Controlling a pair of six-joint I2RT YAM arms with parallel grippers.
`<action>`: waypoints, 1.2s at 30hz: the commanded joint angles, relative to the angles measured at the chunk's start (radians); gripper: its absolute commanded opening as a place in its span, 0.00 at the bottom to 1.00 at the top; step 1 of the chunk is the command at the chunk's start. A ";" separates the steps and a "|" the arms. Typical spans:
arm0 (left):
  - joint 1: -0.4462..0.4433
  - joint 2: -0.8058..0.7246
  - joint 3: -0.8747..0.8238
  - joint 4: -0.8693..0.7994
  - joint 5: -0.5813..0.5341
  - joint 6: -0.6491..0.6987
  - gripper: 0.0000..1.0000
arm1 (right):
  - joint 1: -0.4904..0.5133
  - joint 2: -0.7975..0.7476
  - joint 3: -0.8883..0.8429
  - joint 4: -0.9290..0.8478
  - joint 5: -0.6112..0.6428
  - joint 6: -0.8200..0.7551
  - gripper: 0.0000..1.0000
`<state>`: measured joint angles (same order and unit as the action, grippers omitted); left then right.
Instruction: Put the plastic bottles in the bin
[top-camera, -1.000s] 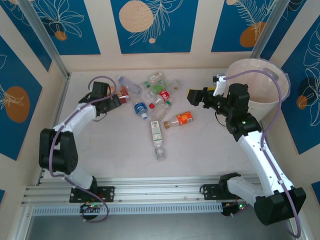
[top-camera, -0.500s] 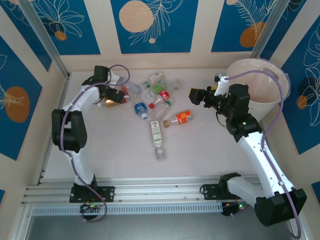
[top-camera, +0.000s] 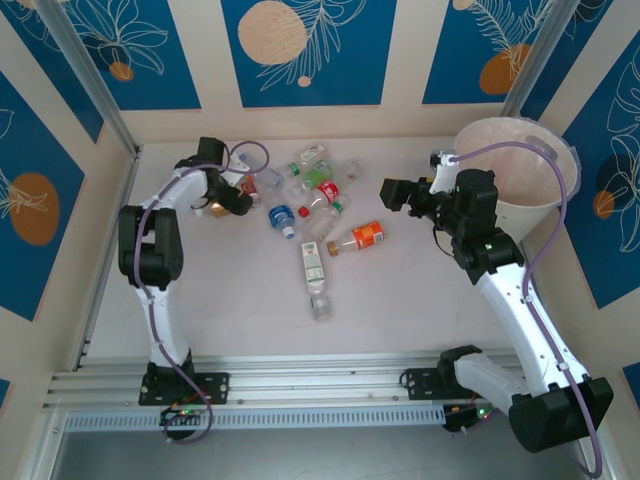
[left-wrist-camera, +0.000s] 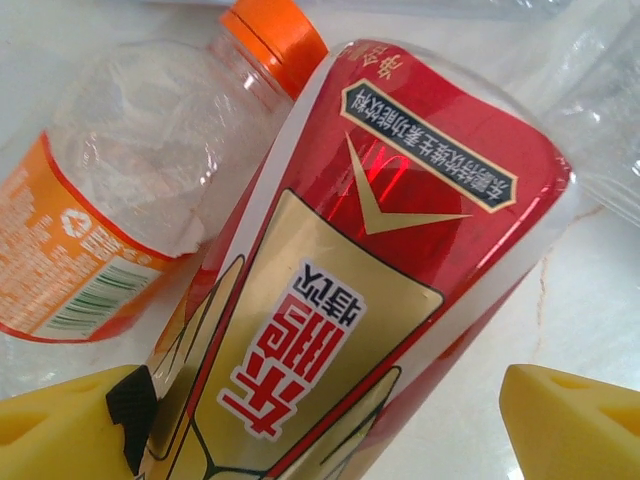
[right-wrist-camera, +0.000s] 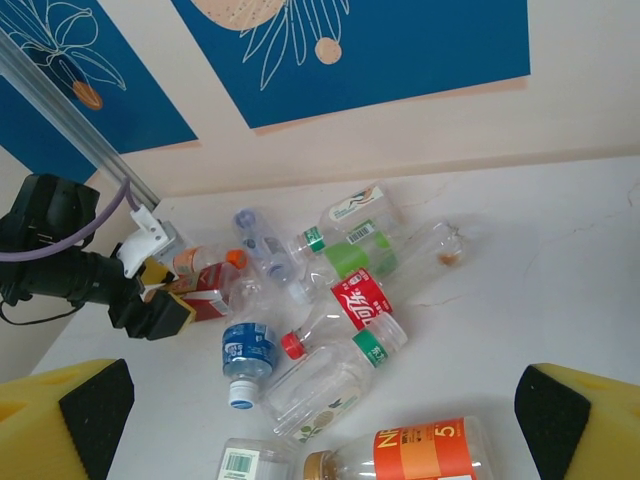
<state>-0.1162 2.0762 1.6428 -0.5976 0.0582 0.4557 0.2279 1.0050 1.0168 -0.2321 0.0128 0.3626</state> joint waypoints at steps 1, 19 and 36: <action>-0.013 -0.062 -0.056 -0.103 0.124 -0.008 0.89 | -0.007 -0.007 0.012 -0.005 0.020 -0.011 1.00; -0.029 -0.137 -0.286 0.050 -0.078 0.028 1.00 | -0.011 0.017 0.057 -0.032 0.016 -0.021 1.00; -0.065 -0.352 -0.495 0.256 -0.014 -0.094 0.58 | -0.011 0.034 0.058 -0.033 -0.003 0.008 1.00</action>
<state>-0.1703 1.8202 1.1610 -0.4015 -0.0097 0.4198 0.2211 1.0271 1.0435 -0.2600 0.0193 0.3573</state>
